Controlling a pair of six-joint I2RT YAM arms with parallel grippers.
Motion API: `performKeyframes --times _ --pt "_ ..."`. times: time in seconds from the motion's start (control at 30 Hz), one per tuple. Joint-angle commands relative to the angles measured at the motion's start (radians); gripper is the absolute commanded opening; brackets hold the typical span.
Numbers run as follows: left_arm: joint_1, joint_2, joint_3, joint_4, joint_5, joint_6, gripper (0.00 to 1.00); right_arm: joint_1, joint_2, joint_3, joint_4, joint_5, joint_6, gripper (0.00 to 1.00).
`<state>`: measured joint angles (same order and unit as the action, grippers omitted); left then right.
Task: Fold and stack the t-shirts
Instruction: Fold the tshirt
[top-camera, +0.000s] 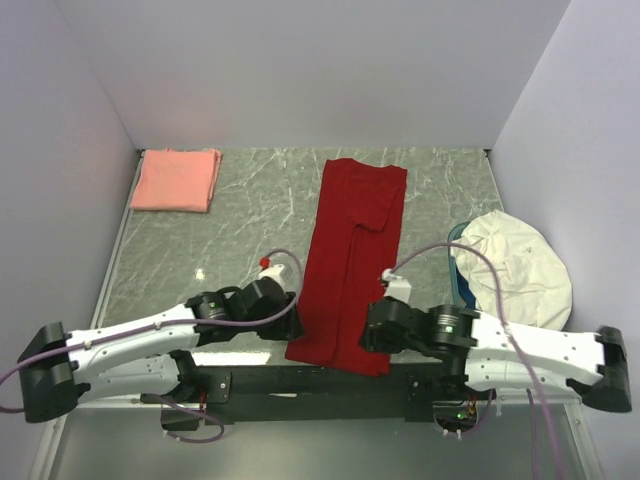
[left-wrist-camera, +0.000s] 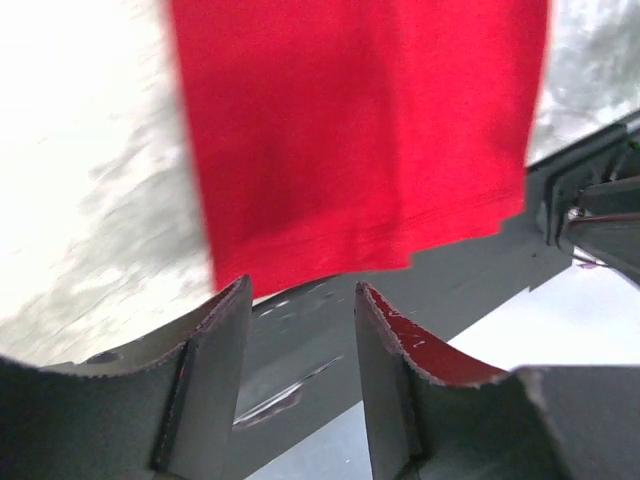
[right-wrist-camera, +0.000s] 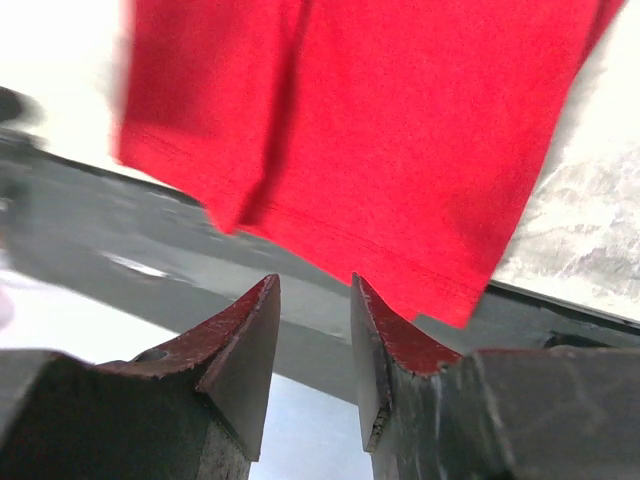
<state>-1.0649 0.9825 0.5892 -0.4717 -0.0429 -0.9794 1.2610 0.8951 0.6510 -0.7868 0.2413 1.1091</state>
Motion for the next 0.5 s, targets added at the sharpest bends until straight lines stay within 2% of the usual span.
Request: performKeyframes --times 0.0,0.2,0.47 --pt "-0.044 0.111 0.092 0.076 -0.017 0.062 0.52 -0.032 -0.137 -0.01 -0.049 0.102 0.083 0.42" --pt "-0.121 0.353 0.214 0.119 -0.054 0.102 0.52 -0.101 -0.246 -0.025 -0.137 0.095 0.069 0.42" --pt "-0.179 0.496 0.277 0.143 -0.046 0.127 0.51 -0.129 -0.256 -0.082 -0.094 0.032 0.044 0.42"
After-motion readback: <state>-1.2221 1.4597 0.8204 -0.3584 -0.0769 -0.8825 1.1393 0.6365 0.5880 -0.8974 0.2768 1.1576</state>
